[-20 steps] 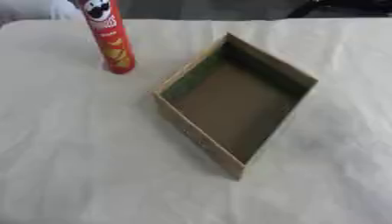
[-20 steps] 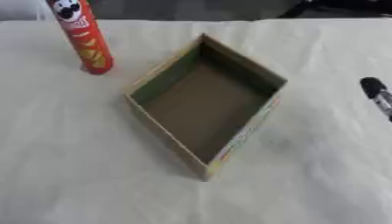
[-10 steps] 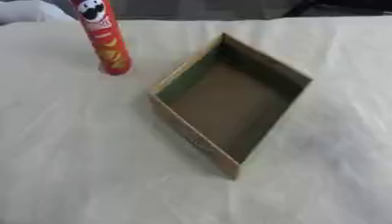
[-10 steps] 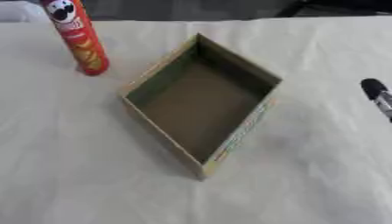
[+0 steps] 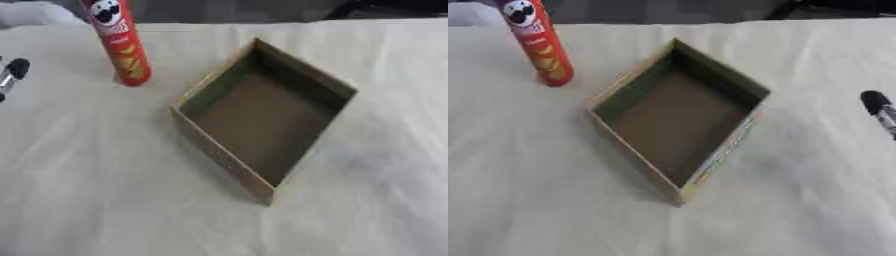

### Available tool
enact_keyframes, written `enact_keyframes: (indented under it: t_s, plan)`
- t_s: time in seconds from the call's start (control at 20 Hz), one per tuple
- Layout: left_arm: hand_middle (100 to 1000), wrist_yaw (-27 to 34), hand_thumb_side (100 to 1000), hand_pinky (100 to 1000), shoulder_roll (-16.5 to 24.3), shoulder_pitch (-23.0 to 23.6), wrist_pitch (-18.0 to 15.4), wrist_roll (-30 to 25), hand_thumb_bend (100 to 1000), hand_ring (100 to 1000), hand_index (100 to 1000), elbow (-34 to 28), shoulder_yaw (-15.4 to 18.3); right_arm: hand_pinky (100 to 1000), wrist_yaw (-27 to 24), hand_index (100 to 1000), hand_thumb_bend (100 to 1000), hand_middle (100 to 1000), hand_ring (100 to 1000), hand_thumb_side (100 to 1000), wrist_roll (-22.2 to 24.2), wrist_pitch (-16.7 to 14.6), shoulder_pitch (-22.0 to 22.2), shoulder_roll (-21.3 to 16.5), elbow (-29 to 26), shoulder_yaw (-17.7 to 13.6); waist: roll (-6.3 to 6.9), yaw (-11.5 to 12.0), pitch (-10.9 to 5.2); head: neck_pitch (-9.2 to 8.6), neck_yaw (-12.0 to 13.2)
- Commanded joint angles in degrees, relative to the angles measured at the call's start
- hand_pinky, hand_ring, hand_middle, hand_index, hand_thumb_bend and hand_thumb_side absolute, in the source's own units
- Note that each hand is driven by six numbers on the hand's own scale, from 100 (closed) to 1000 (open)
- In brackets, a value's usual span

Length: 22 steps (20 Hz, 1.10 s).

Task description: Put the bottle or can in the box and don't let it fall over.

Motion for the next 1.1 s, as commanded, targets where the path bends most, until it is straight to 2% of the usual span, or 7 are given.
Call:
enact_keyframes:
  t_s: [0.05,0.6,1.1]
  plan:
    - [630,0.27,278,1000,1.43,-2.06,-0.03,-0.59,636,807,852,1.26,0.1,833,-0.15,848,565,940,805,100,0.24,-0.03,-0.54,-1.75,-1.39,-0.15,0.02,-0.06,-0.91,-0.39,0.26]
    - [611,-0.37,287,1000,0.72,-8.52,0.1,-2.01,632,799,825,8.44,-2.44,834,-0.15,849,561,941,805,100,0.67,0.15,-0.87,-1.64,-1.39,0.21,-0.12,-0.55,-0.62,-1.38,0.58]
    - [607,-1.46,277,1000,0.04,-12.75,-0.26,-4.84,630,800,820,10.44,-4.6,835,-0.38,849,557,941,805,100,1.01,0.15,-1.17,-1.66,-1.39,0.45,-0.19,-1.02,-0.64,-1.69,0.78]
